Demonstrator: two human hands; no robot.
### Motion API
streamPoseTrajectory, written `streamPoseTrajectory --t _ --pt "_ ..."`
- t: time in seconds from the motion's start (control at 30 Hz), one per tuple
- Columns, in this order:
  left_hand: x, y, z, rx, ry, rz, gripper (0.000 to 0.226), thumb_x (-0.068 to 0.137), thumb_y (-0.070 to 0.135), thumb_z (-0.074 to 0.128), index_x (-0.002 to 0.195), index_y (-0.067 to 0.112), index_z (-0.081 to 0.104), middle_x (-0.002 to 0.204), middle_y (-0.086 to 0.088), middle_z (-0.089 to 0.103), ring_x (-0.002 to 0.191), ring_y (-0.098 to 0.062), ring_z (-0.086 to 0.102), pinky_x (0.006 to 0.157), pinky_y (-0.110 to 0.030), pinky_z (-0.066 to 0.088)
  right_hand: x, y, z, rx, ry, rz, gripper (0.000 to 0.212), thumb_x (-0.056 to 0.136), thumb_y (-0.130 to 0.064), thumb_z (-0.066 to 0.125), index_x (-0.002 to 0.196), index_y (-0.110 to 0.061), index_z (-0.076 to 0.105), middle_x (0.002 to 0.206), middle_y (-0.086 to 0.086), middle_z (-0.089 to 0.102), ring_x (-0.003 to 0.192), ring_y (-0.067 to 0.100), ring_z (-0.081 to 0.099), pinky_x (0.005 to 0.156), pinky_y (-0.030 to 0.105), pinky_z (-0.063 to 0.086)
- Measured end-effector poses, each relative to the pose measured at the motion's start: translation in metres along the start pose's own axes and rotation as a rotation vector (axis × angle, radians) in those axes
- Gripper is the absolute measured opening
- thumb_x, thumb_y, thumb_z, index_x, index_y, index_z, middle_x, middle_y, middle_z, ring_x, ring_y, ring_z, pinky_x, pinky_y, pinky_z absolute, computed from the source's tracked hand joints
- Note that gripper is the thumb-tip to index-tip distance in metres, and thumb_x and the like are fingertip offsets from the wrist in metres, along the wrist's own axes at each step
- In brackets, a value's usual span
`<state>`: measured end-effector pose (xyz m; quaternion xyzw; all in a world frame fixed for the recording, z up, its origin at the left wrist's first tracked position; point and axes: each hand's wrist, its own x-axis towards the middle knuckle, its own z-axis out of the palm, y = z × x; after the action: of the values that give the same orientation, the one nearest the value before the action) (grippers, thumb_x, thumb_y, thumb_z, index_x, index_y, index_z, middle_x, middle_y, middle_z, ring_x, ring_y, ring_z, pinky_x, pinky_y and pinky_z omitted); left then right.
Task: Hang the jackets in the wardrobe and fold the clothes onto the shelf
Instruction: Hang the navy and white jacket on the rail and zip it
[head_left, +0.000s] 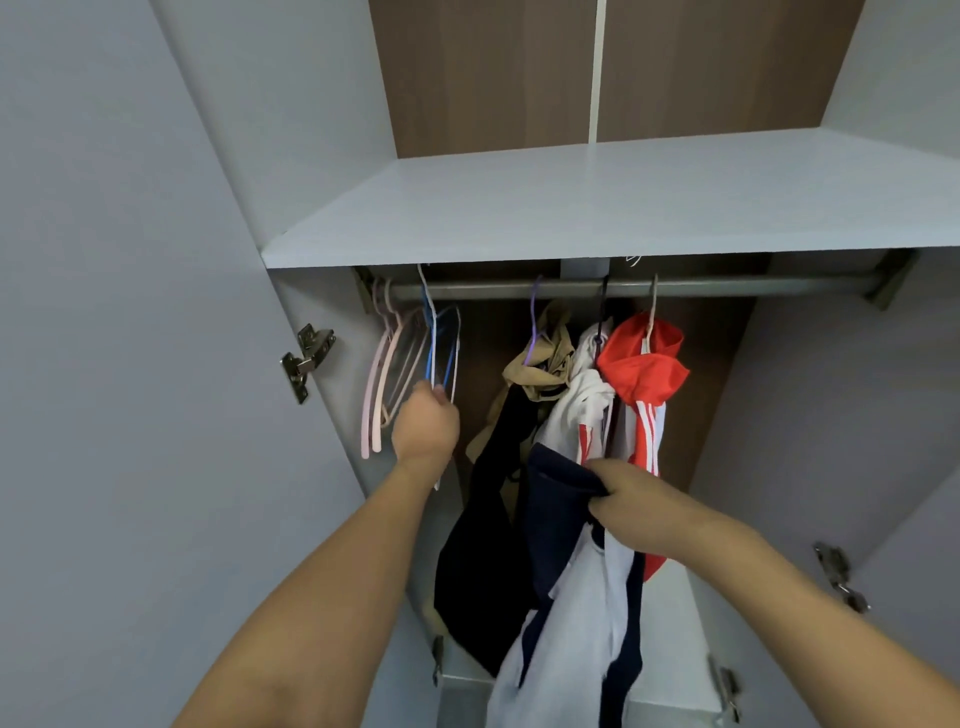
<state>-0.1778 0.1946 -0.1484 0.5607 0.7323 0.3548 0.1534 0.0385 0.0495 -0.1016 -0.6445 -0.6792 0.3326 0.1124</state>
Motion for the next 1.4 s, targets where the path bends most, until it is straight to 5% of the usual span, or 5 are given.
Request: streamPoseTrajectory --t 0.13,0.3,0.67,1.0,1.4 --pt "-0.047 0.003 -0.040 0.050 0.033 0.143 0.023 0.103 0.029 0.038 0.085 0.017 0.046 0.075 -0.003 0.054 0.074 -0.029 0.052 0.065 -0.034 0.035 -0.006 0.013 -0.001 -0.291 0.198 -0.084 0.020 0.089 -0.003 0.046 0.104 -0.009 0.058 0.113 0.014 0.044 0.095 0.033 0.054 0.084 0.038 0.047" --pt "-0.152 0.008 -0.100 0.141 -0.035 0.188 0.026 0.104 0.028 0.040 0.091 0.009 0.053 0.085 -0.012 0.060 0.085 -0.036 0.058 0.067 -0.038 0.042 -0.027 0.028 -0.012 -0.363 0.328 -0.094 0.024 0.094 -0.012 0.049 0.114 -0.011 0.061 0.112 0.019 0.056 0.094 0.038 0.060 0.078 0.036 0.047" --pt "-0.364 0.038 -0.218 0.102 -0.188 0.143 0.029 0.099 0.035 0.051 0.082 0.018 0.066 0.045 0.010 0.044 0.043 -0.007 0.042 0.052 -0.031 0.034 -0.029 0.072 -0.021 0.706 0.265 0.368 0.043 0.104 -0.010 0.038 0.147 -0.003 0.036 0.151 0.016 0.039 0.131 0.023 0.044 0.104 0.028 0.036" --pt "-0.393 0.055 -0.211 -0.102 -0.349 0.173 0.029 0.099 0.034 0.052 0.076 0.026 0.069 0.045 0.008 0.033 0.039 -0.007 0.029 0.047 -0.027 0.028 -0.073 0.079 -0.041 -0.143 0.507 -0.151 0.023 0.096 -0.023 0.051 0.108 -0.013 0.068 0.109 0.017 0.063 0.095 0.040 0.061 0.078 0.038 0.049" --pt "-0.402 0.090 -0.223 -0.178 -0.488 0.308 0.024 0.096 0.038 0.048 0.082 0.040 0.067 0.043 0.008 0.038 0.037 -0.007 0.032 0.040 -0.018 0.028 -0.111 0.122 -0.085 0.014 0.508 -0.015 0.023 0.096 -0.027 0.055 0.075 -0.020 0.058 0.078 0.006 0.061 0.076 0.028 0.055 0.063 0.032 0.036"
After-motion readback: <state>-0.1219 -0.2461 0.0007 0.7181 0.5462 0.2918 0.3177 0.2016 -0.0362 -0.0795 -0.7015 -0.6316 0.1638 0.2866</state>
